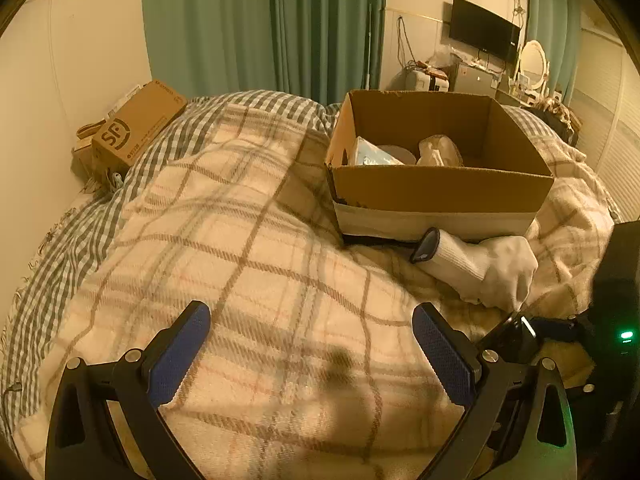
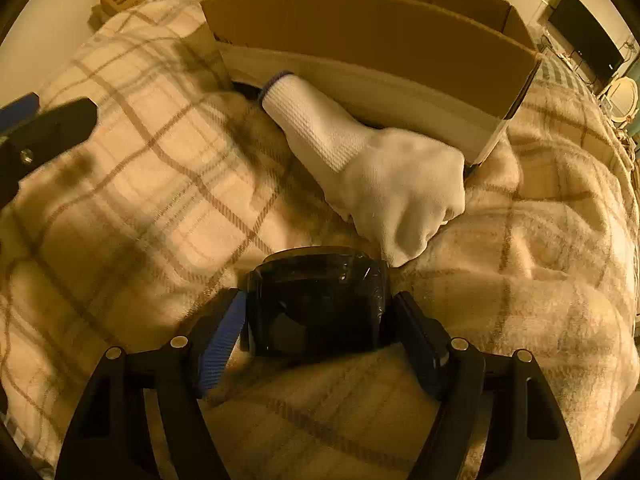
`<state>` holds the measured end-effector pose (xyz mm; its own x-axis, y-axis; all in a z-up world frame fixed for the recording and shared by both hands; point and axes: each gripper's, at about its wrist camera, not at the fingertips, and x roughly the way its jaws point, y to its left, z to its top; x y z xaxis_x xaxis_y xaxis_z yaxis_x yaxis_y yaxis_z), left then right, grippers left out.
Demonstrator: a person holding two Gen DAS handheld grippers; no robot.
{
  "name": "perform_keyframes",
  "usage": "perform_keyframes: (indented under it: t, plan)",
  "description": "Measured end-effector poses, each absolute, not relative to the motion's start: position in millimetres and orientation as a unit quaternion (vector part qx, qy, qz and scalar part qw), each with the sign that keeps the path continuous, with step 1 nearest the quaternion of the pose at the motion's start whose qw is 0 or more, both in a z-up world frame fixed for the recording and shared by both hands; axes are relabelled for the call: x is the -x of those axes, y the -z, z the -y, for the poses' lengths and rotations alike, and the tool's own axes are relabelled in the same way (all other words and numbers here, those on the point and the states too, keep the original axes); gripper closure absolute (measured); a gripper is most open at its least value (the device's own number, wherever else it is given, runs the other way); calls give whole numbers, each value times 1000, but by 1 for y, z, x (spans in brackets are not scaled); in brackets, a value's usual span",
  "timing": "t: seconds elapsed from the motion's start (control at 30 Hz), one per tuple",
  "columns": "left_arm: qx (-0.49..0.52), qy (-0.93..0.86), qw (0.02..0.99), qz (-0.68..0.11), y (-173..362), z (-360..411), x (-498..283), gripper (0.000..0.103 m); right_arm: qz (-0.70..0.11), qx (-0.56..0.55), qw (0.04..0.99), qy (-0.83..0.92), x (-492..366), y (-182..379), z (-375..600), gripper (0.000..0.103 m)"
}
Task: Organize objects
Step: 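Grasp the black round cup with the right tool, then grasp the white knit glove with the left tool while the right tool holds the black cup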
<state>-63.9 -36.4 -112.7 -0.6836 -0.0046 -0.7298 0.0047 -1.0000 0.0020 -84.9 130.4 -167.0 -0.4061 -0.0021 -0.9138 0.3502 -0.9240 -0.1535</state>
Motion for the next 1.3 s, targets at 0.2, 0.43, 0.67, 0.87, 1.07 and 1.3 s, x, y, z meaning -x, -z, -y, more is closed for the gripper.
perform_keyframes:
  t: [0.2,0.43,0.67,0.87,1.07,1.3]
  plan:
    - [-408,913,7,12,111,29,70,0,-108,-472,110,868,71,113,-158,29]
    - [-414,909,-38,27,112,-12,86,0,-102,-401,53,909,75,53,-201,29]
    - [-433,896,-96,29,128,-61,107,0,-85,-389,35,917,87,52,-223,29]
    - [-444,886,-123,50,141,-91,122,0,-68,-389,31,918,92,63,-242,29]
    - [-446,882,-147,49,148,-112,138,0,-41,-389,35,920,95,67,-257,29]
    - [-442,882,-148,71,166,-127,150,1,-36,-392,33,919,96,72,-259,29]
